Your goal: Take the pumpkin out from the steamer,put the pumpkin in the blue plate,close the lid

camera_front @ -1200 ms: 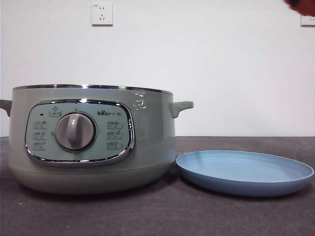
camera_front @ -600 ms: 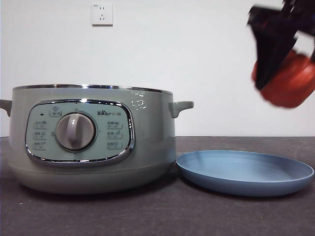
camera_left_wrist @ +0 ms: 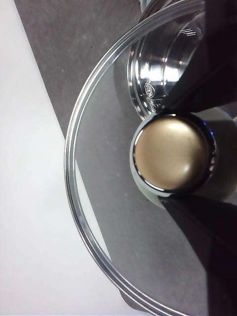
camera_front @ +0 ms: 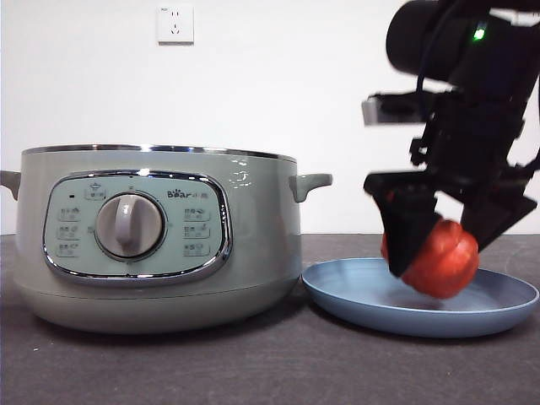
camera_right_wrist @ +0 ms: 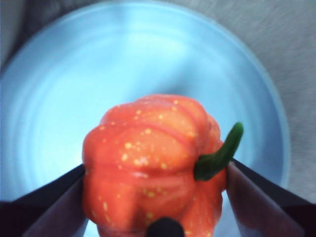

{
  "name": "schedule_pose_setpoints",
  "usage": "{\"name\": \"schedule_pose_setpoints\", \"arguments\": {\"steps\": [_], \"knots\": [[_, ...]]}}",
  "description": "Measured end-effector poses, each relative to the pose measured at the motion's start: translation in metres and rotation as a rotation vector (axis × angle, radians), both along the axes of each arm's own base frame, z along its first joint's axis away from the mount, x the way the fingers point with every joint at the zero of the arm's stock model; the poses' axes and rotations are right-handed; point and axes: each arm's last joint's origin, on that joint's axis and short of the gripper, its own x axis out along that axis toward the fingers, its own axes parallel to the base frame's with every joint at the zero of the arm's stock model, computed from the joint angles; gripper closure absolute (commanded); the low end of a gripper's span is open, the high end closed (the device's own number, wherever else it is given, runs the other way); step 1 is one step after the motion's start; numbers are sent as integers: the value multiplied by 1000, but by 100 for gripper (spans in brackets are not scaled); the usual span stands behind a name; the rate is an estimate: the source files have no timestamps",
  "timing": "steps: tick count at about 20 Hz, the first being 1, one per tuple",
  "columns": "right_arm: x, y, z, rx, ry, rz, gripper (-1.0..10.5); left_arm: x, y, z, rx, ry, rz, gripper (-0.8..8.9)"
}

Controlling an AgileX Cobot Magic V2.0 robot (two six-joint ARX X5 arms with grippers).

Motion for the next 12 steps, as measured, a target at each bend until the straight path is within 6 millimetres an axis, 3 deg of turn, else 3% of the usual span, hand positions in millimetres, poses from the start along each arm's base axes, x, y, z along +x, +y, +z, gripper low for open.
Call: {"name": "schedule_pose_setpoints", "arguments": {"steps": [2,7,12], "knots": [[3,2,-7,-8,12,2,824,0,0,0,0,0,0,822],[3,2,-7,-4,9,-2,335,0,0,0,0,0,0,822],[1,4,-7,-4,16,-1,344,0,0,0,0,0,0,822]]}}
